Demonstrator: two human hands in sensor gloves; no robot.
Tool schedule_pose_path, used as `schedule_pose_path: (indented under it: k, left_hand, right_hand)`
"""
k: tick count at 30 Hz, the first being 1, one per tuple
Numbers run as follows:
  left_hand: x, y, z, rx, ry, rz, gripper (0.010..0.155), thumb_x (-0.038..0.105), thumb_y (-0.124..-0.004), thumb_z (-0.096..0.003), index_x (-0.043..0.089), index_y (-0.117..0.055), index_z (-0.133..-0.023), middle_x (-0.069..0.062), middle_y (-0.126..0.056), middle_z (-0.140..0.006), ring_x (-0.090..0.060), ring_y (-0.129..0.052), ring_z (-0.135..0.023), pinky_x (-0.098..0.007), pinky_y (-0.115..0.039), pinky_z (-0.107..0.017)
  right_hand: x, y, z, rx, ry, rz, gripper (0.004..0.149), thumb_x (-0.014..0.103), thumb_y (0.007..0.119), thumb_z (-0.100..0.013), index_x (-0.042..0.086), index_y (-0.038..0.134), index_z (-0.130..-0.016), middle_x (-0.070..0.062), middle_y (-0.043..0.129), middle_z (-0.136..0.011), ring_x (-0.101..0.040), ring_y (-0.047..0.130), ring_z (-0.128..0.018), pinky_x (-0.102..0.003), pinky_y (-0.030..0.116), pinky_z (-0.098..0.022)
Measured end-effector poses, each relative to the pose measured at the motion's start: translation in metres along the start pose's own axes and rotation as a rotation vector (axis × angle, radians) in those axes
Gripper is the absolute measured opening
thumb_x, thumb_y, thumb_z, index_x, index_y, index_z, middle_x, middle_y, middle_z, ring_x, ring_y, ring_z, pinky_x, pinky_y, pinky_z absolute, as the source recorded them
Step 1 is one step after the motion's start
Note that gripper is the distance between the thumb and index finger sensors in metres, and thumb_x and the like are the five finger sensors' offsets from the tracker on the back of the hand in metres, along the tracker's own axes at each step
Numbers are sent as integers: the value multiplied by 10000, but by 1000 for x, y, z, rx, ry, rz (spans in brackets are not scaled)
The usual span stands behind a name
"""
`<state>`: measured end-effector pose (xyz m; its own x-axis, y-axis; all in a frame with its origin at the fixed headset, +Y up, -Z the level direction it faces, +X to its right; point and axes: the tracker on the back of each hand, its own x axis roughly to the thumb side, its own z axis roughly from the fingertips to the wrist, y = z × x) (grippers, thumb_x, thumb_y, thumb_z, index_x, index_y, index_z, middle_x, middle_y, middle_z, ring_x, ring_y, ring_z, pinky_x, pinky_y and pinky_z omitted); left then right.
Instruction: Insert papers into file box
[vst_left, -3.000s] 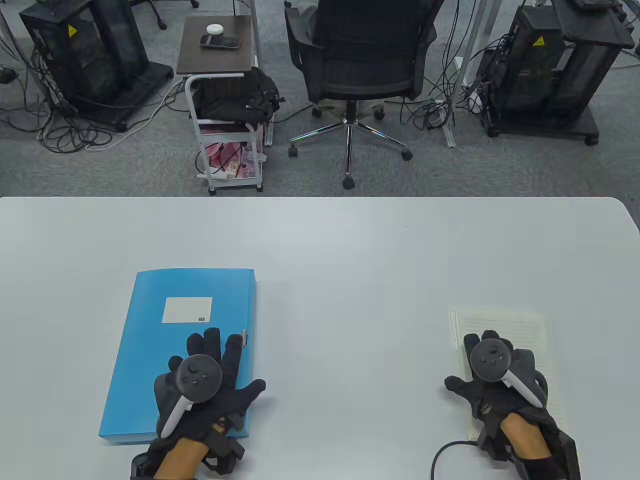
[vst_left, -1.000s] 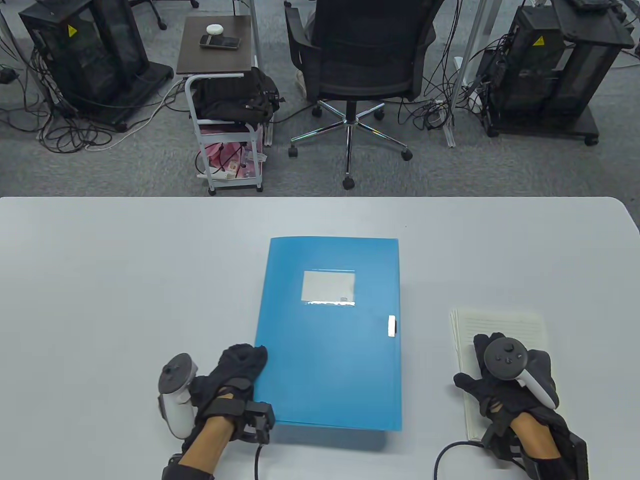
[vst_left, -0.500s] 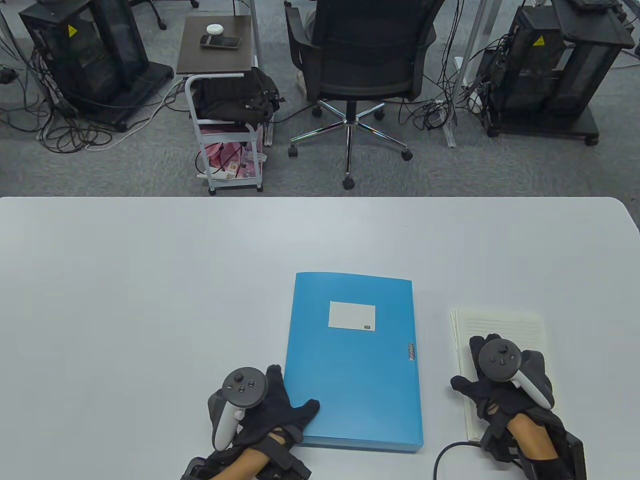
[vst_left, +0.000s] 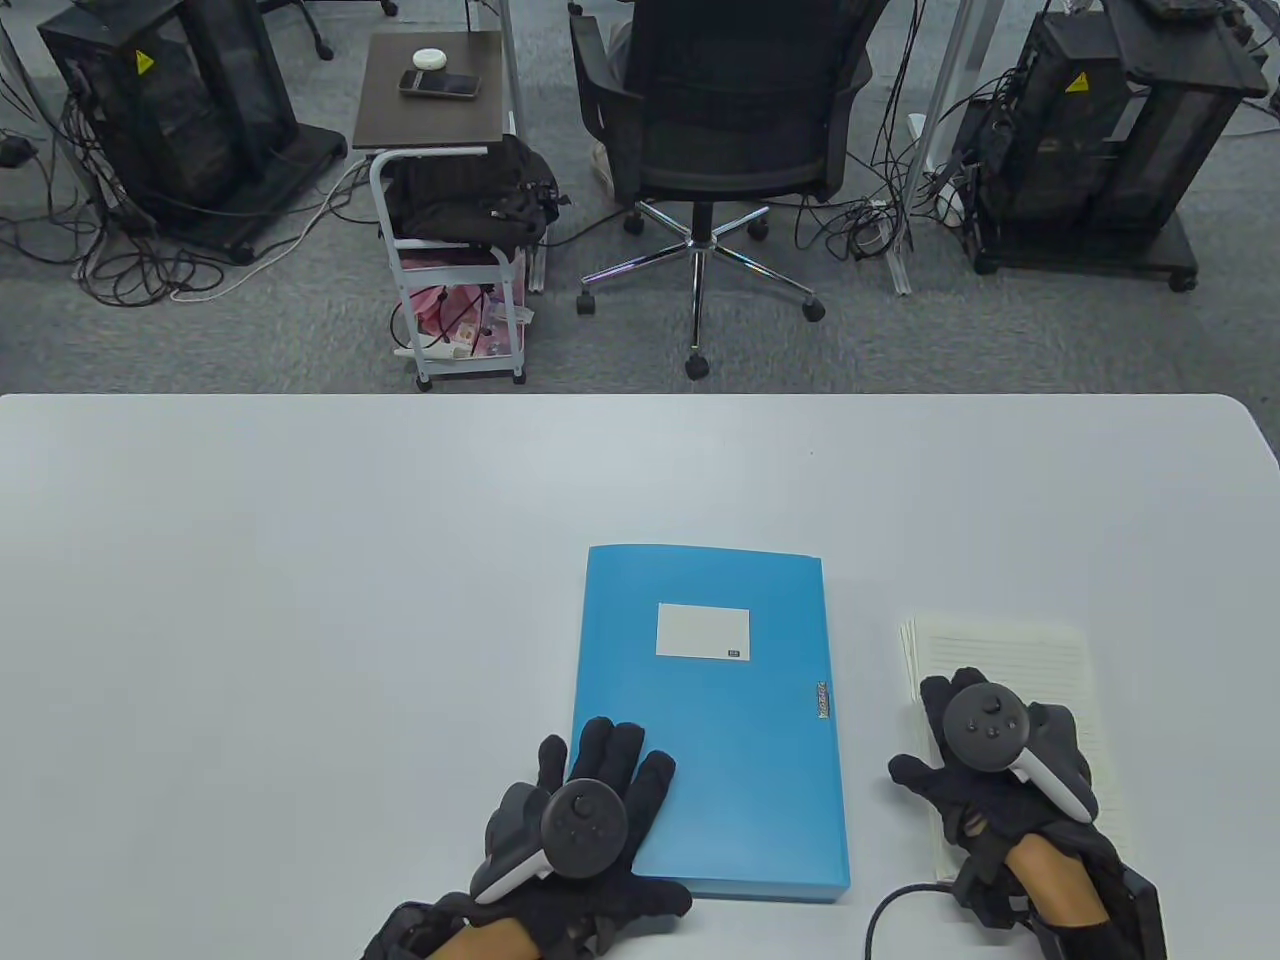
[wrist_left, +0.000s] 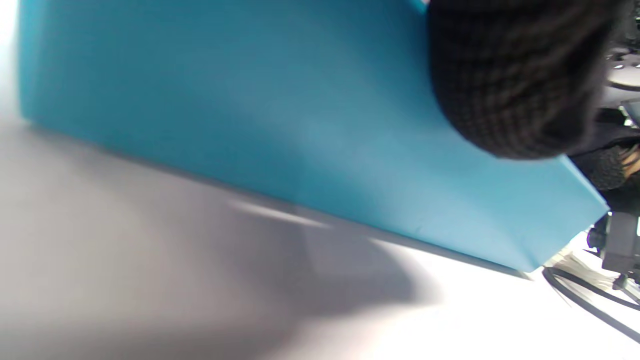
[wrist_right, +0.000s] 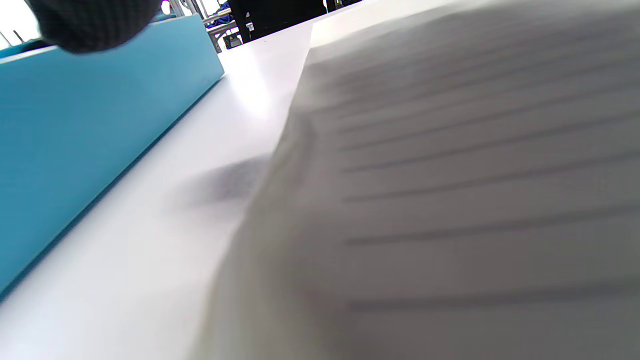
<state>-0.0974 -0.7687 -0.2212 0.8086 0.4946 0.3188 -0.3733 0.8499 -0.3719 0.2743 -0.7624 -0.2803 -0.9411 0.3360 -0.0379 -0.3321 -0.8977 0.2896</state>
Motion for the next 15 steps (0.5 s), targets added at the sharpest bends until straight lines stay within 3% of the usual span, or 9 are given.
schedule_pose_path:
  k: [6, 10, 12, 15]
  left_hand:
    - [4, -1, 0, 43, 20, -7, 1028, 717, -746, -255, 290, -318, -1087, -39, -164, -1158, -325, -114, -1137, -570, -62, -790]
    - [7, 1, 1, 77, 4, -28, 999, 713, -683, -254, 255, -369, -1084, -64, -245, -1157, -345, -193, -1129, -539, -136, -805]
    - [6, 1, 3, 139, 19, 13, 854, 623, -687, -338, 250, -440, -1066, -50, -331, -1146, -324, -270, -1126, -520, -182, -811]
    - [8, 0, 2, 152, 12, -24, 832, 604, -642, -342, 234, -454, -1062, -65, -358, -1141, -339, -300, -1119, -531, -207, -808]
  right_hand:
    - [13, 3, 3, 33, -65, -4, 808, 535, 638, -384, 193, 223, -987, -194, 61, -1065, -491, 116, -968, -729, 51, -609]
    - [29, 6, 11, 100, -144, -9, 725, 505, 615, -404, 173, 337, -986, -181, 202, -1090, -487, 157, -972, -730, 73, -604]
    - [37, 8, 16, 127, -178, -16, 697, 492, 604, -410, 161, 379, -980, -180, 252, -1091, -486, 195, -974, -728, 87, -607]
    - [49, 13, 25, 174, -255, -23, 687, 481, 592, -419, 171, 353, -983, -163, 228, -1091, -473, 203, -980, -727, 107, -611]
